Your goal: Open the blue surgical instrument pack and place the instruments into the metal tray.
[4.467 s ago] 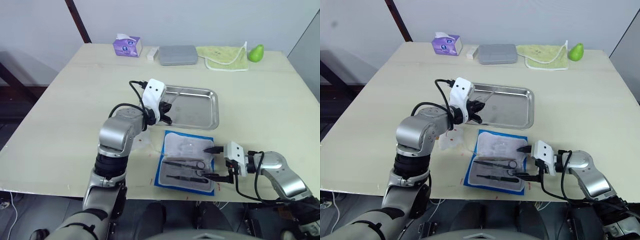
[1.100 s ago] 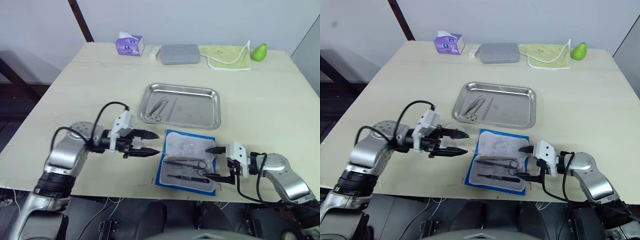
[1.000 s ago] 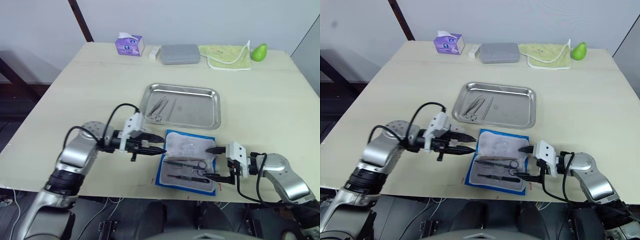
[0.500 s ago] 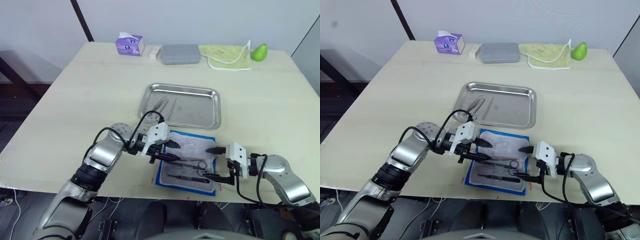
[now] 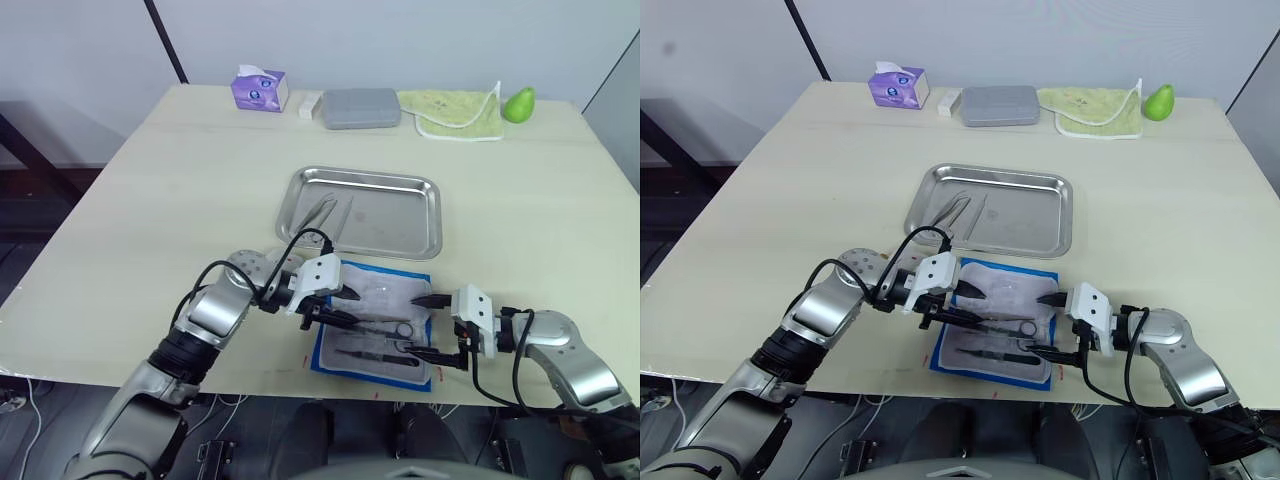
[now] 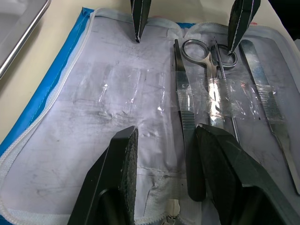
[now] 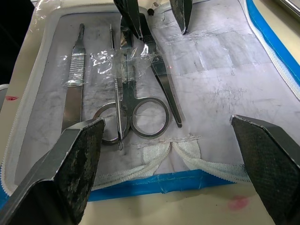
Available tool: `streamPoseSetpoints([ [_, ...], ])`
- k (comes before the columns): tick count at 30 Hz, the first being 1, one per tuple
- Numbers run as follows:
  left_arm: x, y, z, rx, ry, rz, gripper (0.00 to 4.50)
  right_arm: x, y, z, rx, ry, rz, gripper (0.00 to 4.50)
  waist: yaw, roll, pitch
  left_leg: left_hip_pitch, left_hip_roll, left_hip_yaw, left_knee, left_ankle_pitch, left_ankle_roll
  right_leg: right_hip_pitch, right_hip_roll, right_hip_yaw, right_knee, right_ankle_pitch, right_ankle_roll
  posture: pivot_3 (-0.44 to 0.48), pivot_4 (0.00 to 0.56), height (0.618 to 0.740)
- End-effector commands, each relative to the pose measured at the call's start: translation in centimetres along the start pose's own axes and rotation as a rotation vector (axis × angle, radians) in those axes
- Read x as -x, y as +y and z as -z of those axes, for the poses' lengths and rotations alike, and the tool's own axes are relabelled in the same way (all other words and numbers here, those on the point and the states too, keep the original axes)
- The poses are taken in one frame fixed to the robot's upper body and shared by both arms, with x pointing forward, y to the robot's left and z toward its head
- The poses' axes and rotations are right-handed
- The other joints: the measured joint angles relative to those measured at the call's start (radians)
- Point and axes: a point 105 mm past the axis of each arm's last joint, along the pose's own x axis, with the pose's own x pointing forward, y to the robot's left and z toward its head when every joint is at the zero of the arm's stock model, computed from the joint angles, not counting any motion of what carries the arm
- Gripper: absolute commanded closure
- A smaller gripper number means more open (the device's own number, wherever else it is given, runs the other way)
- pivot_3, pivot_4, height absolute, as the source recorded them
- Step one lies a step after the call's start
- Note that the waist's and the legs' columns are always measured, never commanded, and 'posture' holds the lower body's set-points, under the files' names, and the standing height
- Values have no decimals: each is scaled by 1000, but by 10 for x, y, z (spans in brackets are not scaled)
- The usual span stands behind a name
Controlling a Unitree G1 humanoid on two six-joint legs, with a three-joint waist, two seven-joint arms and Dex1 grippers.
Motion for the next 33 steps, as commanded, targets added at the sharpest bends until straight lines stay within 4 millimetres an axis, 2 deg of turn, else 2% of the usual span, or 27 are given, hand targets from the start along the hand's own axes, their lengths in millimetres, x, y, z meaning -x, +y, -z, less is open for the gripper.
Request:
streamPoseSetpoints([
  [1, 0, 1, -5, -31, -15, 4, 2373, -3, 14, 37, -129, 116, -30, 0, 0, 0, 0, 0, 0, 0, 0, 0, 0, 0, 0, 0, 0, 0, 0, 0, 150, 740],
  [10, -13, -5, 19, -29, -52, 46, 2373, -4, 14, 37, -129, 115, -32, 0, 0, 0, -1, 0, 0, 0, 0, 0, 0, 0, 0, 0, 0, 0, 0, 0, 150, 740],
  [19, -16, -10, 35, -39, -36, 68, 2373, -4, 15, 36, -128, 116, -33, 0, 0, 1, -5, 1, 0, 0, 0, 0, 0, 1, 0, 0, 0, 0, 0, 0, 150, 740],
  [20, -15, -11, 36, -38, -34, 70, 2898, -4, 15, 36, -128, 116, -33, 0, 0, 1, -5, 1, 0, 0, 0, 0, 0, 1, 0, 0, 0, 0, 0, 0, 150, 740],
  [24, -11, -12, 41, -38, -20, 78, 4462, -5, 15, 35, -127, 116, -35, 0, 0, 2, -6, 1, 0, 0, 0, 0, 0, 1, 0, 0, 0, 0, 0, 0, 150, 740],
  [33, -7, -7, 38, -49, -23, 67, 4462, -7, 13, 34, -119, 114, -38, 0, -5, 2, -7, 1, 0, 0, 0, 0, 0, 1, 1, 0, 0, 0, 0, 0, 150, 740],
])
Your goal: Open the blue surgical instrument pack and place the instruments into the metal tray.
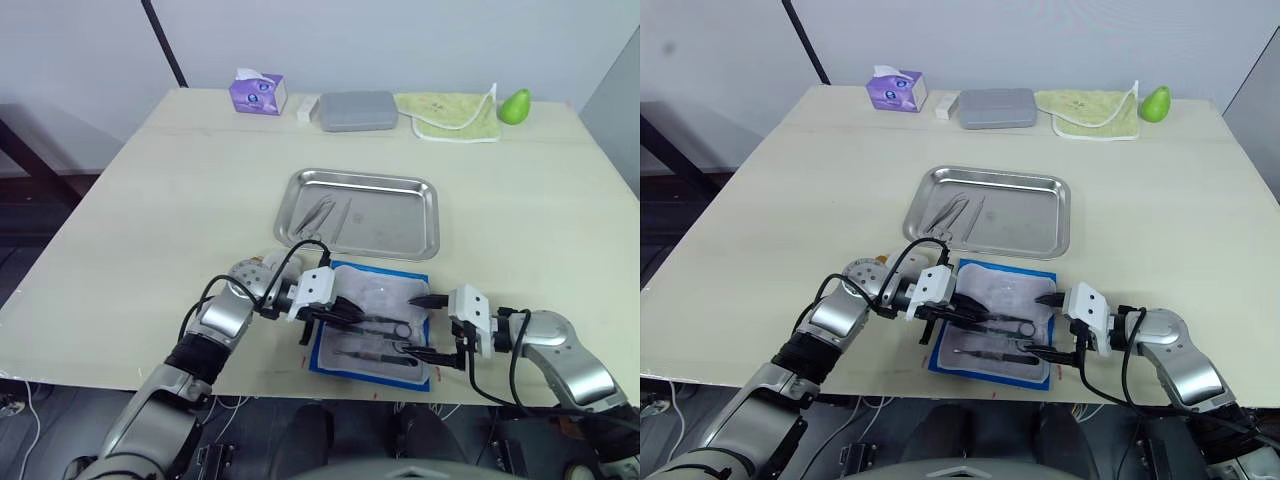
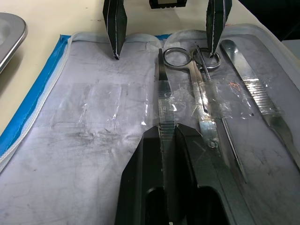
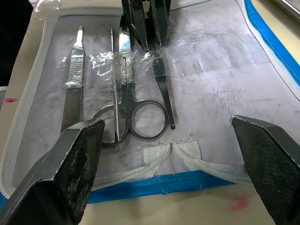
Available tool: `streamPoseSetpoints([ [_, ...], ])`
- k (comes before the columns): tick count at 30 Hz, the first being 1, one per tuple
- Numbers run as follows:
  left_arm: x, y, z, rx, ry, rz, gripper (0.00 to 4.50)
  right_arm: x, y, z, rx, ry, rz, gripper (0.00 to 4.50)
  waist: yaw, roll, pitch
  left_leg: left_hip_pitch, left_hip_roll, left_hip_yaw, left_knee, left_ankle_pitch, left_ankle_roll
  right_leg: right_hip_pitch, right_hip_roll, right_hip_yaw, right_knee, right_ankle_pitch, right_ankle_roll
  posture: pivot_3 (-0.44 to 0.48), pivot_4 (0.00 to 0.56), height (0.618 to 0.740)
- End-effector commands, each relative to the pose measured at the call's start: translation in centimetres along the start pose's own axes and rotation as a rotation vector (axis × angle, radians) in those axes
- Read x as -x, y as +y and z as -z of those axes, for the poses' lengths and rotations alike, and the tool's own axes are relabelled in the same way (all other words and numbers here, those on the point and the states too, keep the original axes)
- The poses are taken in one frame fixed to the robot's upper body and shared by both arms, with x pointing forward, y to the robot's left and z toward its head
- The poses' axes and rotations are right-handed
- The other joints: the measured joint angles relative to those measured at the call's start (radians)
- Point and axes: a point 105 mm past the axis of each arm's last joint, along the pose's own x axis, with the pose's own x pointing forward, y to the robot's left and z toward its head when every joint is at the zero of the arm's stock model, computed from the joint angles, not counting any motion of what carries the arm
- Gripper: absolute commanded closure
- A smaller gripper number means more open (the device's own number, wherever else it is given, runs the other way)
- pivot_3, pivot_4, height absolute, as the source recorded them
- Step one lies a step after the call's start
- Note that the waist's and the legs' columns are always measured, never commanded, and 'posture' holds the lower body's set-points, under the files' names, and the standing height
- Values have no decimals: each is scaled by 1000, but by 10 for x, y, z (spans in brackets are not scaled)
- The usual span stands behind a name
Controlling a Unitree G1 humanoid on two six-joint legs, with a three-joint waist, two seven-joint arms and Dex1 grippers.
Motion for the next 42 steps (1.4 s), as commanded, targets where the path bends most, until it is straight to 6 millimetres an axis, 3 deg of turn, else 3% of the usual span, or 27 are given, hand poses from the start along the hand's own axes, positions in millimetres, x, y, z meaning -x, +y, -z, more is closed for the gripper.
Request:
streamPoseSetpoints([
  [1, 6, -4, 17, 56, 83, 8, 4462, -4, 12, 34, -113, 114, -36, 0, -2, 0, 0, 0, 0, 0, 0, 0, 0, 0, 0, 0, 0, 0, 0, 0, 150, 740],
  [16, 15, 13, -17, 18, 119, 8, 4462, -16, 14, 33, -100, 129, -51, 0, -19, 0, 1, 0, 1, 0, 0, 0, 0, 0, 2, 0, 1, -1, -1, 0, 150, 740],
  [42, 28, 18, -40, 4, 207, 6, 4462, -23, 14, 35, -103, 153, -63, 0, -21, 0, 1, 0, 1, 0, 0, 0, 0, -1, 2, 0, 1, -1, -1, 0, 150, 740],
])
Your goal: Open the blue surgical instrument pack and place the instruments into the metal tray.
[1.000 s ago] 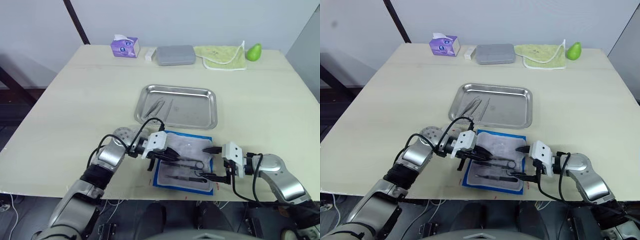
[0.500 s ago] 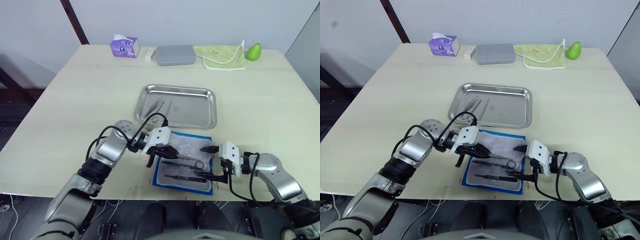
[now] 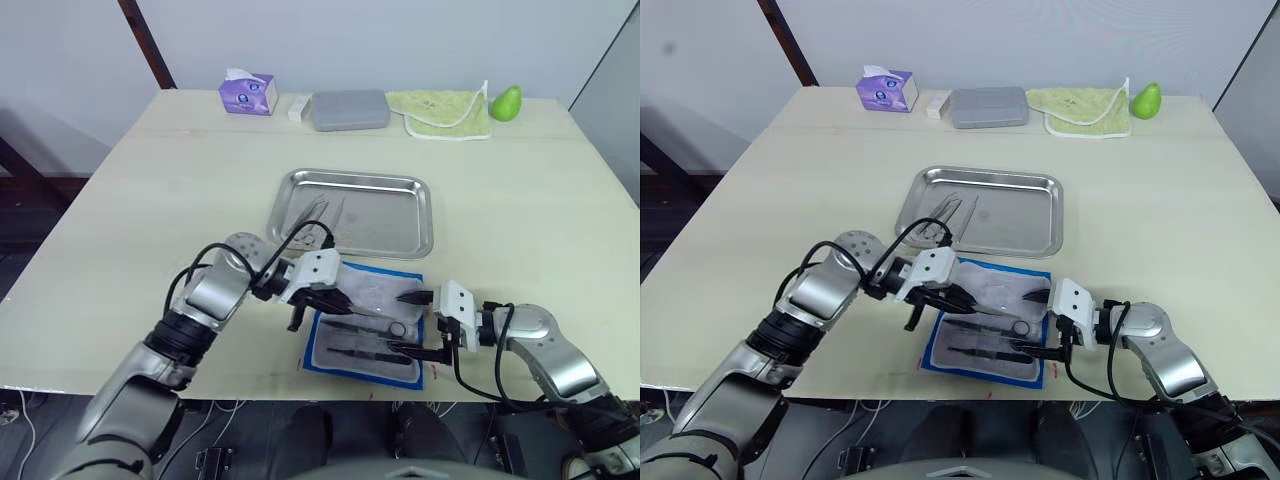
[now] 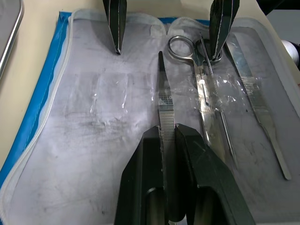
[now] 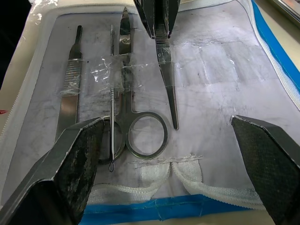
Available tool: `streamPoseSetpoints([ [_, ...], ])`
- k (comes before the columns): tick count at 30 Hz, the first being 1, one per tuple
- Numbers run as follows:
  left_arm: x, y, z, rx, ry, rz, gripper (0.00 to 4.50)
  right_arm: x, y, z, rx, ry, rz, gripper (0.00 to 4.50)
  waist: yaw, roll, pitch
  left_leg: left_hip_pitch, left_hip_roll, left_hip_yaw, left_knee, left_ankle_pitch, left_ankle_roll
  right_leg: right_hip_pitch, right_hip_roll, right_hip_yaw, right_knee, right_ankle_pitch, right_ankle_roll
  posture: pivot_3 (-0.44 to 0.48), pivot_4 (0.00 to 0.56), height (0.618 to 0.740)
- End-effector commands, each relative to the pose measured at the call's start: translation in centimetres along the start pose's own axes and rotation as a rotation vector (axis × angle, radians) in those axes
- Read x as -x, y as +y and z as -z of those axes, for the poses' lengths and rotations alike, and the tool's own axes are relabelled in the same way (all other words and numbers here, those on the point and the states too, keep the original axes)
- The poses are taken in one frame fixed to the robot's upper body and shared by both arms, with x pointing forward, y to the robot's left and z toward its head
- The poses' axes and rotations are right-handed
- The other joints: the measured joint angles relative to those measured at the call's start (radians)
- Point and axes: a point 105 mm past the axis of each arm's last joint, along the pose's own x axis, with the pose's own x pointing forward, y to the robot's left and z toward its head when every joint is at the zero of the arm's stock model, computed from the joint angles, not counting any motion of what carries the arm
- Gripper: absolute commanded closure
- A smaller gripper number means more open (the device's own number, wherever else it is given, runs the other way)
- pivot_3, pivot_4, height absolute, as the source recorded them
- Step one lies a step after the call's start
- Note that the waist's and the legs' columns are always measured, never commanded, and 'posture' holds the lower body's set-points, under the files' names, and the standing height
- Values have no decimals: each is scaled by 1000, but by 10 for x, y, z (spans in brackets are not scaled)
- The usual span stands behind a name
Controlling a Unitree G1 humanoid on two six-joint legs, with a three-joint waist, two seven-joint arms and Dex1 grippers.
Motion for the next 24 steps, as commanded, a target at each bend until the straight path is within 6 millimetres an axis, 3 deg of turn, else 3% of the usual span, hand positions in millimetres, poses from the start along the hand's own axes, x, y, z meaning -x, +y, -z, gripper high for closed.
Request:
streamPoseSetpoints([
  [1, 11, 7, -15, -62, 11, -39, 4462, -6, 16, 43, -131, 154, -42, 0, 0, 0, 0, 0, 0, 0, 0, 0, 0, 0, 0, 0, 0, 0, 0, 0, 150, 740],
  [13, 23, 6, -11, -55, 39, -46, 4462, -8, 16, 45, -129, 166, -53, 0, -1, 0, 0, 0, 0, 0, 0, 0, 0, 0, 0, 0, 0, 0, 0, 0, 150, 740],
  [24, 58, -2, 6, -32, 93, -72, 4462, -8, 17, 49, -133, 170, -59, 0, -4, 0, 0, 1, 1, 0, -1, 0, 0, 0, 1, 1, 0, 0, -1, 0, 150, 740],
])
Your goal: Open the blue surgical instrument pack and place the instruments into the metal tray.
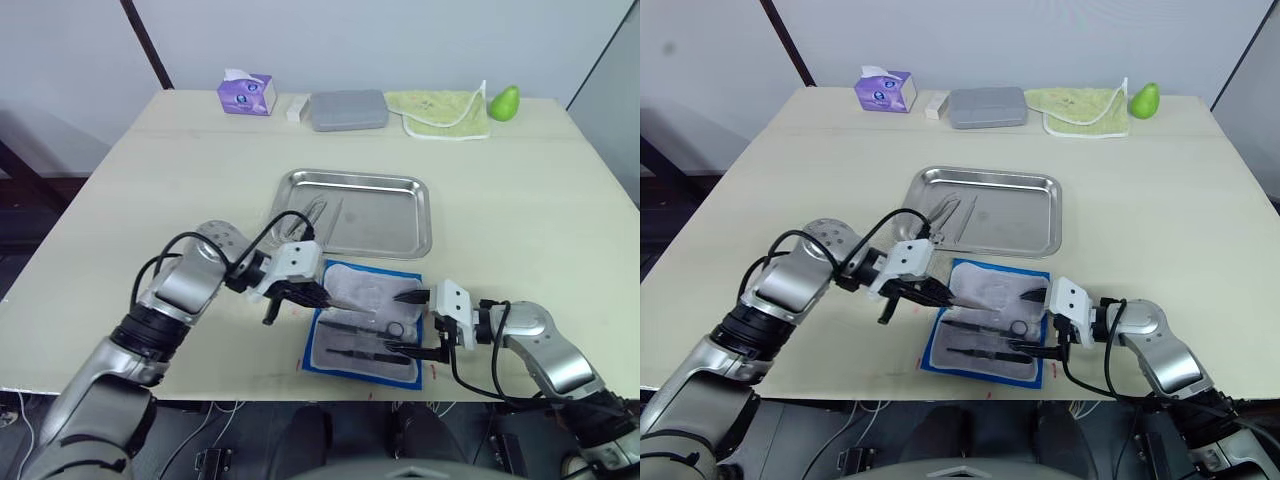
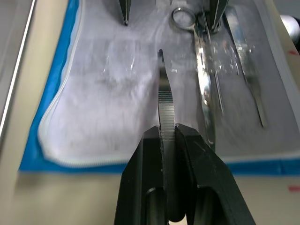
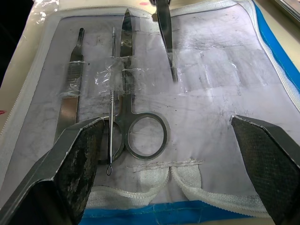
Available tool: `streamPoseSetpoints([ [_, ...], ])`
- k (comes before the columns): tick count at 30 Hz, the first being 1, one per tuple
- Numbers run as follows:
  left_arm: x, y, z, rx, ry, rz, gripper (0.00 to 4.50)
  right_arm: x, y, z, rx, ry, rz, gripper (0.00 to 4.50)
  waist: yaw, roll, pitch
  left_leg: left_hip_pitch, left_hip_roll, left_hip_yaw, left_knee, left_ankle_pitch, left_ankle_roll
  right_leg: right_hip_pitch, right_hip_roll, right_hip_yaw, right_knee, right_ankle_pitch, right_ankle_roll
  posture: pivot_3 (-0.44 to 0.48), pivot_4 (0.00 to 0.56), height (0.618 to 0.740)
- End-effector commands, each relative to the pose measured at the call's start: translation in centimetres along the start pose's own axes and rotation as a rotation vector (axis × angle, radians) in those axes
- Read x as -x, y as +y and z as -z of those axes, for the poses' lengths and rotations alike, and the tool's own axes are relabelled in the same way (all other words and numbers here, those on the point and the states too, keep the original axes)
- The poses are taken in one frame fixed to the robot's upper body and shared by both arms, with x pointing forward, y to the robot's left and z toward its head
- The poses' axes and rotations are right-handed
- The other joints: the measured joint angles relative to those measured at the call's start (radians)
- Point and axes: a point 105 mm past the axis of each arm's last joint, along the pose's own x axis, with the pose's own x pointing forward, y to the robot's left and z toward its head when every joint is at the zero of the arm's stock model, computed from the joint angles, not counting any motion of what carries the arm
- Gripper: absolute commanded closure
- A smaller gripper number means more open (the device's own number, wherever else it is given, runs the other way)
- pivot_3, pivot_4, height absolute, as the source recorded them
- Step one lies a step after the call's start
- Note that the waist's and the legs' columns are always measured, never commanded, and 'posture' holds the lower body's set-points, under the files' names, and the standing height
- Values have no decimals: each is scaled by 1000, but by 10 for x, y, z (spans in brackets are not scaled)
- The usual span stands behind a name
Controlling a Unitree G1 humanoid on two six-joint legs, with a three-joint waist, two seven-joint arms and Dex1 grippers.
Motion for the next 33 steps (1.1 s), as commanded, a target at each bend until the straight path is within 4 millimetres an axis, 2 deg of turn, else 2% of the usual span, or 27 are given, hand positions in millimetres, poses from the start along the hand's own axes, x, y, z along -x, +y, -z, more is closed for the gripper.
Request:
streamPoseSetpoints([
  [1, 23, 0, -3, -37, -5, -42, 4462, -5, 18, 50, -144, 167, -51, 0, 0, 0, 0, 0, 0, 0, 0, 0, 0, 0, 0, 0, 0, 0, 0, 0, 150, 740],
  [8, 52, -2, -3, -49, -31, -96, 4462, -3, 16, 51, -142, 166, -53, 0, 2, -1, 0, 1, 0, 0, 0, 0, 0, 0, 0, 1, 0, 0, 0, 0, 150, 740],
  [11, 67, 7, -18, 1, -161, -223, 4462, -1, 16, 52, -143, 164, -53, 0, 2, -1, 0, 1, 1, 0, -1, 0, 0, 0, 0, 1, 0, 0, 0, 0, 150, 740],
  [14, 70, 18, -31, 129, -274, -358, 4462, 1, 17, 53, -146, 166, -53, 0, 4, -2, -1, 1, 1, -1, 0, 0, 0, 0, 0, 0, 0, 0, 0, 0, 150, 740],
  [20, 57, 44, -57, 380, -414, -560, 4462, 4, 16, 53, -144, 171, -60, 0, 6, -3, -1, 1, 0, -1, 0, 0, 0, 1, -1, 0, 0, 0, 0, 0, 150, 740],
  [21, 53, 54, -62, 412, -431, -638, 4462, 5, 16, 53, -143, 173, -62, 0, 6, -4, -1, 1, 0, -1, 0, 0, 0, 1, -1, 0, 0, 0, 0, 0, 150, 740],
  [23, 46, 71, -64, 504, -429, -763, 4462, 6, 16, 52, -140, 177, -66, 0, 8, -4, 0, 1, 0, -1, 0, 0, 0, 1, -1, 0, 0, 0, 1, 0, 150, 740],
  [27, 29, 91, -73, 564, -422, -937, 4462, 10, 16, 52, -140, 189, -78, 0, 8, -4, -1, 1, -1, -2, 0, 0, 0, 2, -2, 0, 0, 0, 1, 0, 150, 740],
  [29, 23, 96, -76, 552, -391, -1007, 4462, 12, 17, 53, -131, 203, -89, 0, 10, -4, -1, 1, -2, -1, 0, 0, 0, 2, -3, 1, 0, 0, 1, 0, 150, 740],
  [33, 11, 111, -68, 672, -338, -1115, 4462, 14, 16, 52, -137, 202, -87, 0, 15, -4, -1, 1, -2, -1, 0, 0, 0, 2, -4, 0, 0, 0, 1, 0, 150, 740],
])
